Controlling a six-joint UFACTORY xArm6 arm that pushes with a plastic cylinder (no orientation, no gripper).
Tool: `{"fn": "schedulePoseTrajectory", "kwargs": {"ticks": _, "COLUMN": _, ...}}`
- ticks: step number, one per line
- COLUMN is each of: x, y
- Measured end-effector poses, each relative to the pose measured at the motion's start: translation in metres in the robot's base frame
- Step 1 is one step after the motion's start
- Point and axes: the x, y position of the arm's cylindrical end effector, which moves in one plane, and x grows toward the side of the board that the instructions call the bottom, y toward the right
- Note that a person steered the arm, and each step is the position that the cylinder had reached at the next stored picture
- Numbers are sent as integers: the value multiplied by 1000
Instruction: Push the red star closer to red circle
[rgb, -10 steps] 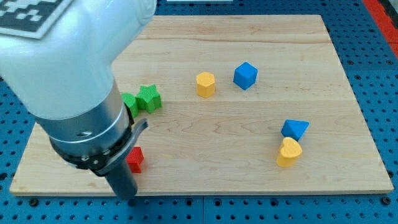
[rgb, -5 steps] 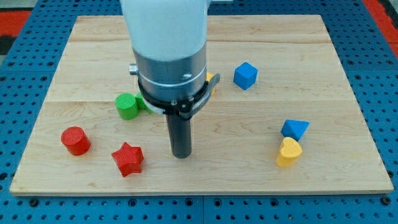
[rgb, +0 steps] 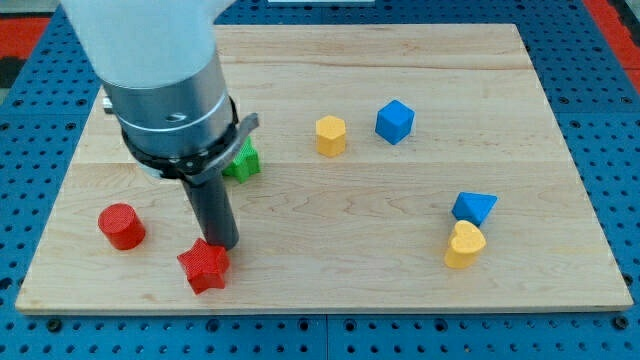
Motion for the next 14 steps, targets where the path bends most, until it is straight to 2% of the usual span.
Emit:
{"fn": "schedulePoseTrajectory", "kwargs": {"ticks": 3, "x": 1, "y": 43}}
{"fn": "schedulePoseTrajectory", "kwargs": {"ticks": 7, "x": 9, "y": 32}}
{"fn": "schedulePoseTrajectory", "kwargs": {"ticks": 11, "x": 34, "y": 16}}
{"fn": "schedulePoseTrajectory", "kwargs": {"ticks": 14, "x": 24, "y": 16}}
